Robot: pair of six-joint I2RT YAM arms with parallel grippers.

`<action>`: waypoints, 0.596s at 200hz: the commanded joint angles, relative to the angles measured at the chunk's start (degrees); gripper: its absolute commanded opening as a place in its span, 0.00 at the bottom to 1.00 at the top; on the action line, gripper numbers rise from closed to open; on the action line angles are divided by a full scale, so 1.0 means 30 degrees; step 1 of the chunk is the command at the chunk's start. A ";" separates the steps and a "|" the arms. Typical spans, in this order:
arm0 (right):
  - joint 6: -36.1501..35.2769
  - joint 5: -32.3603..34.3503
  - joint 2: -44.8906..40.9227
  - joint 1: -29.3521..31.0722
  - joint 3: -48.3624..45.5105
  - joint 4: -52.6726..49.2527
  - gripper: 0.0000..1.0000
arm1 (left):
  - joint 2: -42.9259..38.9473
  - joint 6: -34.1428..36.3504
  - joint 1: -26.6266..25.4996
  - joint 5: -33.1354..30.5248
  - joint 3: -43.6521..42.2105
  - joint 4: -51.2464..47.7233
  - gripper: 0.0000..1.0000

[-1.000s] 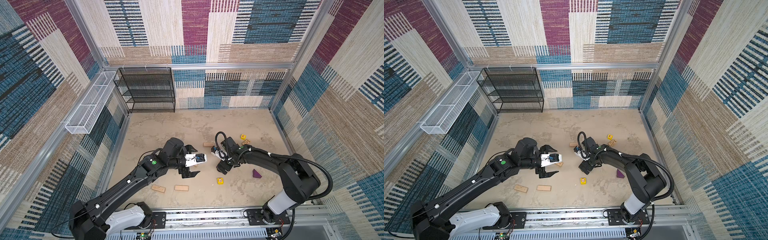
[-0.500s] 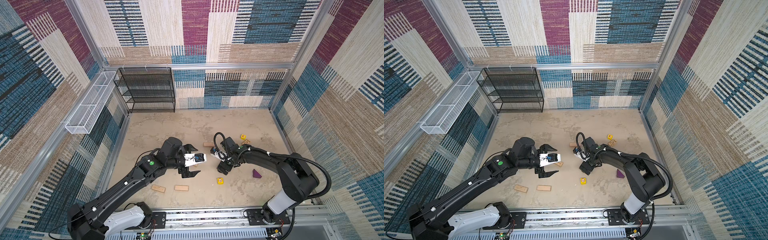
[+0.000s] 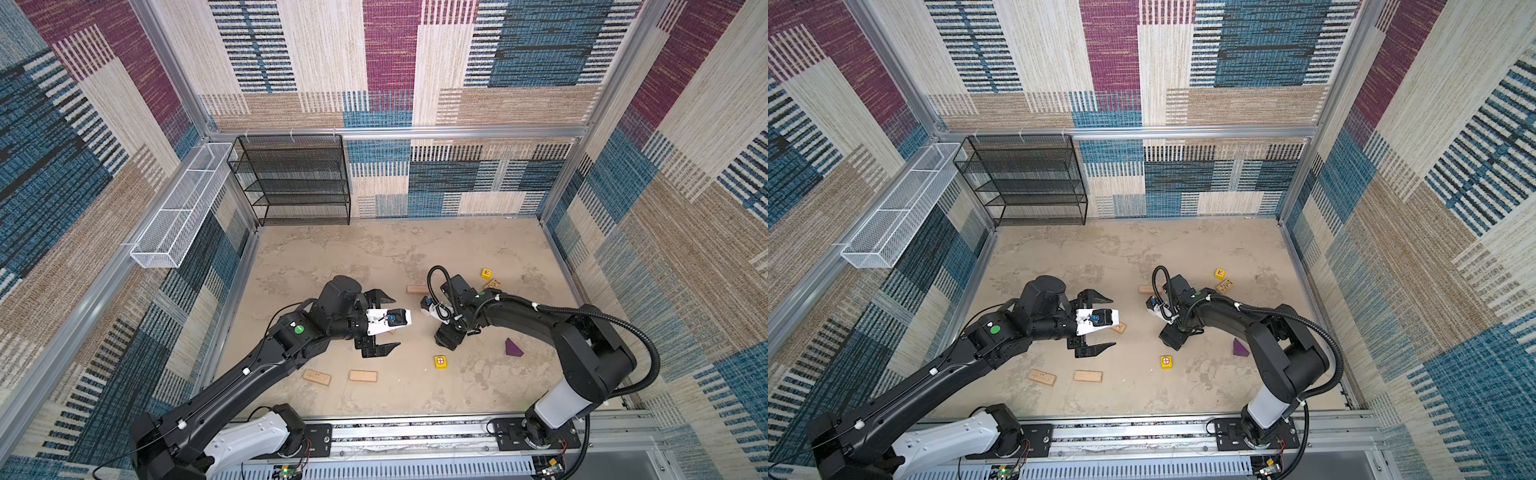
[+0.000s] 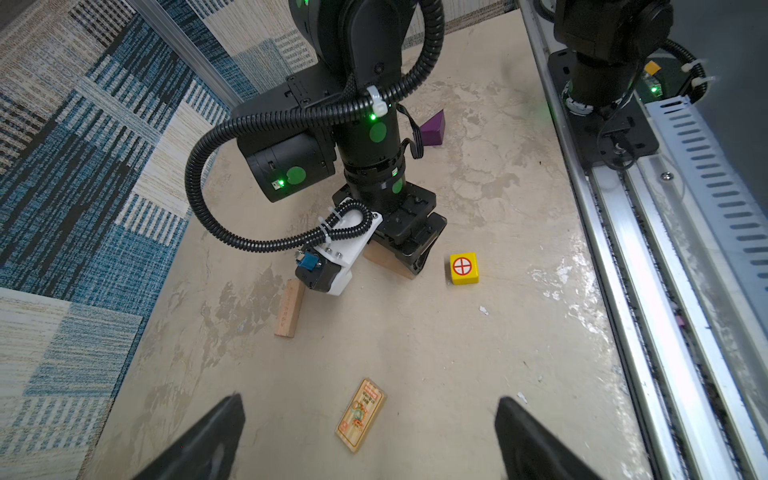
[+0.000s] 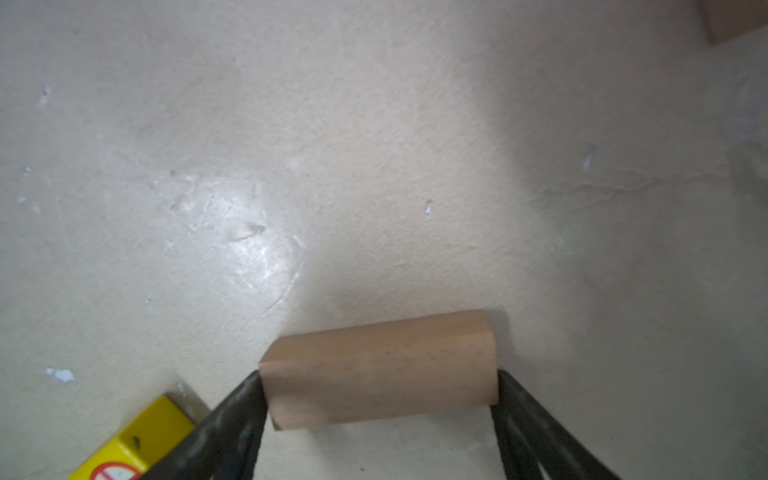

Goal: Build the wood block tower
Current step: 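Lower the right gripper and close it on the plain wooden bar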

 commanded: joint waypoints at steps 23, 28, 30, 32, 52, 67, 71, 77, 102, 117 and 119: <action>0.1030 0.0166 0.0191 0.0047 0.0251 -0.0016 0.77 | -0.0246 0.0249 0.0023 0.0176 -0.0025 -0.0126 0.99; 0.1136 0.0309 0.0261 0.0043 0.0273 -0.0018 0.76 | -0.0259 0.0284 0.0023 0.0146 -0.0022 -0.0128 0.99; 0.1192 0.0338 0.0269 0.0040 0.0286 -0.0038 0.75 | -0.0265 0.0285 0.0001 0.0135 -0.0022 -0.0128 0.99; 0.1228 0.0374 0.0271 0.0039 0.0304 -0.0051 0.75 | -0.0281 0.0271 0.0017 0.0110 -0.0022 -0.0135 0.99; 0.1872 0.0723 0.0102 0.0041 0.0306 0.0191 0.71 | -0.0371 0.0315 0.0023 -0.0069 -0.0004 -0.0128 0.99; 0.2643 0.0782 -0.0229 0.0070 0.0258 0.0575 0.68 | -0.0416 0.0344 0.0022 -0.0256 0.0053 -0.0104 0.99; 0.2858 0.0732 -0.0304 0.0068 0.0251 0.0706 0.68 | -0.0433 0.0343 0.0023 -0.0303 0.0049 -0.0097 0.99; 0.3346 0.0687 -0.0403 0.0079 0.0255 0.0890 0.67 | -0.0441 0.0371 0.0023 -0.0386 0.0037 -0.0099 0.99; 0.5542 0.1048 -0.0241 0.0075 0.0423 0.1472 0.66 | -0.0464 0.0460 0.0023 -0.0599 0.0052 -0.0101 0.99; 0.6852 0.1677 0.0334 0.0068 0.0695 0.1463 0.66 | -0.0512 0.0460 0.0022 -0.0601 0.0041 -0.0067 0.99; 0.6935 0.1764 0.0441 0.0061 0.0801 0.1438 0.66 | -0.0518 0.0461 0.0023 -0.0601 0.0016 -0.0054 0.99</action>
